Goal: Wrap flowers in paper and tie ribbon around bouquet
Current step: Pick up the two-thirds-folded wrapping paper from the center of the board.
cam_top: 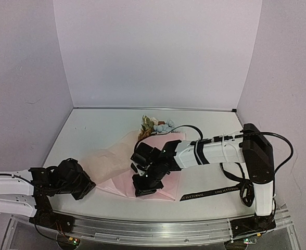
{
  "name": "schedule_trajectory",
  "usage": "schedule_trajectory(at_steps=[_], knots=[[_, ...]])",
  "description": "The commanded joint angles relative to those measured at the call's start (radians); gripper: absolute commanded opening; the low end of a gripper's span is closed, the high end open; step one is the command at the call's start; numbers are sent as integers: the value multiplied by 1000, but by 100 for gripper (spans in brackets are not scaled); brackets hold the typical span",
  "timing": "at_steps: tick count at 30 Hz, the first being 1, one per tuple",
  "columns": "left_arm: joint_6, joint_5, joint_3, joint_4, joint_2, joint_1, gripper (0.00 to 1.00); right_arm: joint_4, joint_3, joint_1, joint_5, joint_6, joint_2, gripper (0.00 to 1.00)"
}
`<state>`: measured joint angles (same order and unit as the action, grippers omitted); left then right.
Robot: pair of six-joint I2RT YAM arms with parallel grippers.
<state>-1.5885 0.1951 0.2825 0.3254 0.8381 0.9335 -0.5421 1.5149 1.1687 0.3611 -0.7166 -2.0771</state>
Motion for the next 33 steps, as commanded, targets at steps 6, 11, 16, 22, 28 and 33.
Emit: schedule_trajectory(at_steps=[6,11,16,22,28,33], knots=[[89,26,72,40,-29,13,0,-22,186,6,-31,-14,-92,9],[152,28,96,46,-78,20,0,-22,249,5,-50,-21,-169,9],[247,-1,126,16,-96,27,0,-22,282,5,-60,-26,-219,9],[392,-85,147,-112,-59,31,0,-24,297,1,-70,-33,-240,10],[569,-202,199,-237,43,42,0,-24,301,-12,-58,-50,-248,10],[643,-258,229,-246,106,42,0,-24,282,-32,-32,-44,-209,11]])
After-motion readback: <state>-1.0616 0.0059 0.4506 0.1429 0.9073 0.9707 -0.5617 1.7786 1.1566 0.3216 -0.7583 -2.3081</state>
